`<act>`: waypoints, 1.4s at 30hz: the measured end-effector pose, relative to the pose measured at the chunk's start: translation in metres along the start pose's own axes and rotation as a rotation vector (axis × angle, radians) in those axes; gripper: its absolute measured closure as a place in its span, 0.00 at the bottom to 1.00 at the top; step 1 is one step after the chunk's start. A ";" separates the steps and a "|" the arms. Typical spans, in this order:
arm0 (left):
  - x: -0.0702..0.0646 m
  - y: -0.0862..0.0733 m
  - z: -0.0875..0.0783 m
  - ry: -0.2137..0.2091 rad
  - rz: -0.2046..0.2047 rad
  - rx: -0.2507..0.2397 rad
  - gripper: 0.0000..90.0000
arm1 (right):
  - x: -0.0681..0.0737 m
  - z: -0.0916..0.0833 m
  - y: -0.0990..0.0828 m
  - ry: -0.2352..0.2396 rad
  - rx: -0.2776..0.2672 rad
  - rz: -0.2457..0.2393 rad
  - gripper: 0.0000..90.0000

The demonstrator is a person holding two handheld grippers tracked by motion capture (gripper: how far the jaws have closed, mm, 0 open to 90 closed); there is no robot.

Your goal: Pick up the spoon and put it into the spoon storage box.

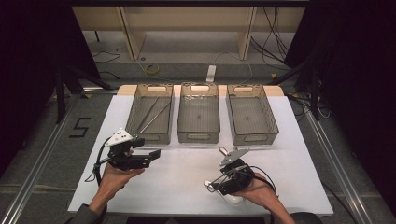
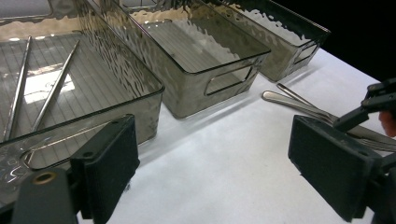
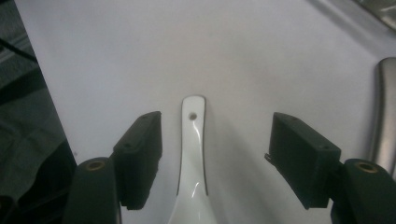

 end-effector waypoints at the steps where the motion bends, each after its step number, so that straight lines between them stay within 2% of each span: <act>1: -0.001 0.000 0.000 -0.003 0.001 0.000 0.17 | 0.001 0.001 -0.002 0.002 0.015 0.000 0.44; 4: -0.002 -0.001 0.000 -0.004 0.007 0.002 0.17 | 0.001 0.003 -0.004 0.003 0.039 -0.015 0.48; 7: -0.003 -0.001 0.000 -0.004 0.012 0.004 0.17 | 0.001 0.005 -0.006 0.006 0.050 0.002 0.51; 8: -0.003 -0.001 0.000 -0.003 0.012 0.005 0.17 | 0.001 0.005 -0.008 0.010 0.061 -0.014 0.52; 17: -0.004 -0.002 -0.001 -0.005 0.015 0.005 0.17 | 0.003 0.013 -0.015 0.026 0.122 -0.001 0.63; 32: -0.004 -0.003 0.000 -0.002 0.025 0.009 0.17 | 0.008 0.020 -0.016 0.047 0.158 -0.019 0.82; 38: -0.005 -0.003 0.000 0.000 0.032 0.011 0.17 | 0.009 0.020 -0.016 0.045 0.169 -0.007 0.84; 42: -0.005 -0.003 0.000 -0.002 0.032 0.009 0.17 | 0.009 0.021 -0.016 0.030 0.181 -0.022 0.85</act>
Point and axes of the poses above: each handheld gripper's, and its own axes: z roughly forward along the jaws, y roughly out of its top, x roughly to its left, the point moved 10 cm from there along z, roughly forward along the jaws, and after that the axes turned 8 degrees about y, right-handed, at the moved point
